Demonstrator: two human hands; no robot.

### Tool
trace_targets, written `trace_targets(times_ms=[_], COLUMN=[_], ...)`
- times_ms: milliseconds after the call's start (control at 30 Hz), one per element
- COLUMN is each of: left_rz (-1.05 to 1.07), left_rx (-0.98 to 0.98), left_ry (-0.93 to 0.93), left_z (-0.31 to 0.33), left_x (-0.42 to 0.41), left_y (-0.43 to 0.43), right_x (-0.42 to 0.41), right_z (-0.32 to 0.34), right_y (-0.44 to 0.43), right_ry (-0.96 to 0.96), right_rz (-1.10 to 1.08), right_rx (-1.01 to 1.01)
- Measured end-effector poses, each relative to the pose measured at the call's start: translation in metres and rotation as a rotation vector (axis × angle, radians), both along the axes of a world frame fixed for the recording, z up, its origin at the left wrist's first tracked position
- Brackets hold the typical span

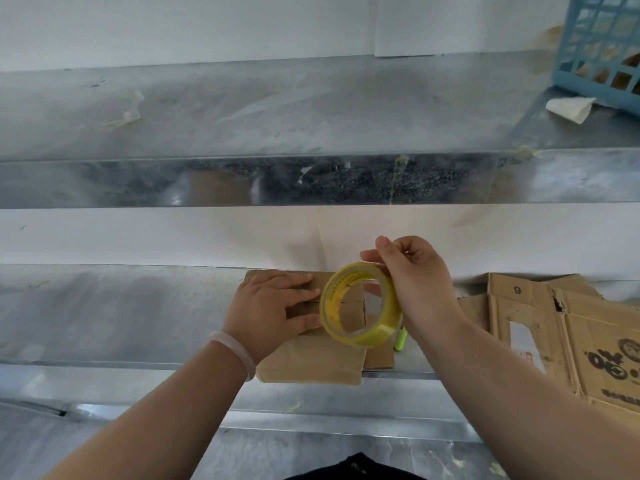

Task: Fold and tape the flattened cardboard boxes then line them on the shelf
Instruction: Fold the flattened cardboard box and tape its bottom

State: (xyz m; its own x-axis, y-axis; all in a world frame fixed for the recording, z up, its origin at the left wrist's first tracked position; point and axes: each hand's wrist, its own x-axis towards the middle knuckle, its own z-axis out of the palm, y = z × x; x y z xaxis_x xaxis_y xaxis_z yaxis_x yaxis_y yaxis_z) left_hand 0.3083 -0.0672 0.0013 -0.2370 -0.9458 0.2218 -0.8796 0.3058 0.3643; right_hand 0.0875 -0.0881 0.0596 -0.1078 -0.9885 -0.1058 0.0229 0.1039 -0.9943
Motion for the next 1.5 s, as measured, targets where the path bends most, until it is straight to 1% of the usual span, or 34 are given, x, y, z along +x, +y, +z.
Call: trace_targets(times_ms=[67, 133, 200, 267, 400, 467, 533, 600, 633, 700, 733, 833, 933, 1000, 1067, 1100, 1200, 1267, 1400, 1500], left_rz=[-0.018, -0.028, -0.035, -0.036, -0.042, -0.083, -0.157, -0.201, -0.202, -0.199, -0.199, -0.178, -0.1, -0.052, -0.007, 0.018, 0.066, 0.086, 0.134, 0.14], left_rx=[-0.029, -0.077, -0.115, -0.106, -0.119, -0.117, -0.089, -0.029, 0.015, 0.09, 0.097, 0.08, 0.171, 0.193, 0.174, 0.166, 0.166, 0.15, 0.177, 0.172], left_ry=[0.006, 0.056, 0.07, 0.065, 0.067, 0.096, 0.147, 0.256, 0.344, 0.495, 0.509, 0.45, 0.534, 0.504, 0.447, 0.445, 0.523, 0.509, 0.335, 0.166], left_z=[-0.001, -0.001, -0.001, -0.003, -0.004, 0.0, 0.004, 0.006, 0.007, 0.008, 0.009, 0.009, 0.01, 0.011, 0.01, 0.009, 0.008, 0.009, 0.015, 0.019], left_x=[-0.001, -0.002, -0.004, -0.003, 0.001, 0.002, 0.005, 0.011, 0.014, 0.018, 0.018, 0.016, 0.016, 0.014, 0.013, 0.013, 0.013, 0.013, 0.006, 0.0], left_y=[-0.001, -0.002, 0.0, -0.001, 0.001, 0.005, 0.007, 0.006, 0.005, 0.002, 0.001, 0.001, 0.002, 0.002, 0.002, 0.003, 0.003, 0.004, 0.005, 0.006], right_x=[0.012, 0.024, 0.032, 0.036, 0.037, 0.037, 0.038, 0.039, 0.04, 0.041, 0.041, 0.041, 0.042, 0.042, 0.041, 0.04, 0.038, 0.037, 0.034, 0.027], right_z=[-0.008, -0.014, -0.019, -0.024, -0.028, -0.03, -0.031, -0.03, -0.029, -0.023, -0.02, -0.017, -0.018, -0.018, -0.018, -0.018, -0.017, -0.017, -0.016, -0.012], right_y=[0.0, 0.0, 0.002, 0.001, -0.001, -0.001, -0.001, 0.0, 0.0, 0.002, 0.003, 0.003, 0.004, 0.004, 0.004, 0.004, 0.006, 0.008, 0.008, 0.007], right_ry=[-0.091, -0.133, -0.133, -0.136, -0.084, -0.046, -0.019, 0.015, -0.009, -0.127, -0.164, -0.172, -0.195, -0.215, -0.226, -0.224, -0.197, -0.166, -0.194, -0.214], right_rz=[-0.012, -0.055, -0.089, -0.111, -0.129, -0.148, -0.17, -0.179, -0.185, -0.18, -0.171, -0.16, -0.16, -0.149, -0.125, -0.11, -0.074, -0.043, 0.004, 0.025], right_rx=[0.084, 0.174, 0.239, 0.275, 0.284, 0.291, 0.287, 0.28, 0.278, 0.293, 0.302, 0.317, 0.313, 0.317, 0.316, 0.31, 0.284, 0.272, 0.273, 0.268])
